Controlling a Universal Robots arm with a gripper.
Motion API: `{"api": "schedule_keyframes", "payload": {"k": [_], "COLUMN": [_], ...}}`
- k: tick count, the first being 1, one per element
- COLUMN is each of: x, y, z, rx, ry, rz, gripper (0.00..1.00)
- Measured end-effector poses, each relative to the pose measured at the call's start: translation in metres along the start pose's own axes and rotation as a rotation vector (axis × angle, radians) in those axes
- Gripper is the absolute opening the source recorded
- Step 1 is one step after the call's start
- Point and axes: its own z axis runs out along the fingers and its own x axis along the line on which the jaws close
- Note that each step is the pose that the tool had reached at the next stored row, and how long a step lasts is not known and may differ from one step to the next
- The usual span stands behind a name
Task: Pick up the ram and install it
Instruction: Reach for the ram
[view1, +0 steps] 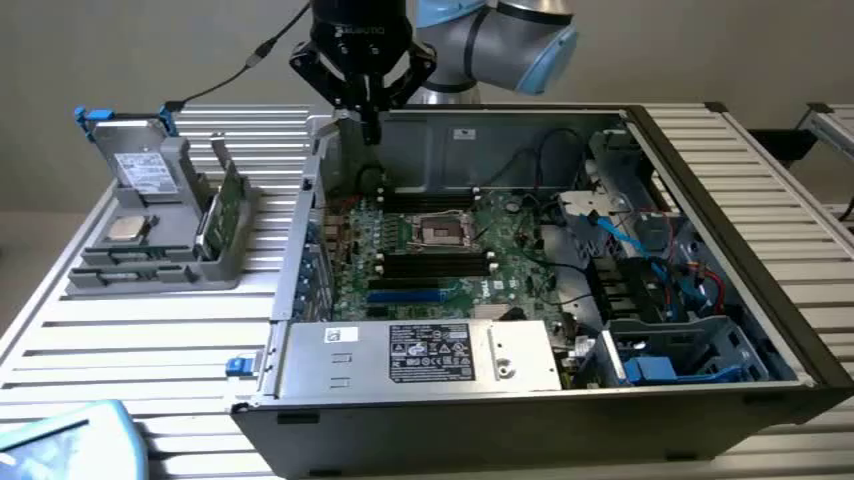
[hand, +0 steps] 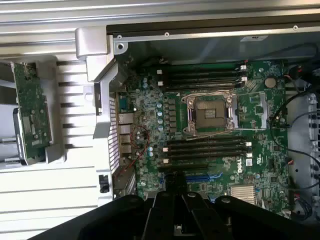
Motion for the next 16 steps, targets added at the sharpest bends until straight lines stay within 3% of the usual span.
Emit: {"api": "schedule_keyframes", "payload": {"k": [16], "x": [0.0034], "y": [-0.0003], "z": [0.0002], "rx": [0.0008], "ry": [-0.0001], "rz": [0.000], "gripper": [0.11]}}
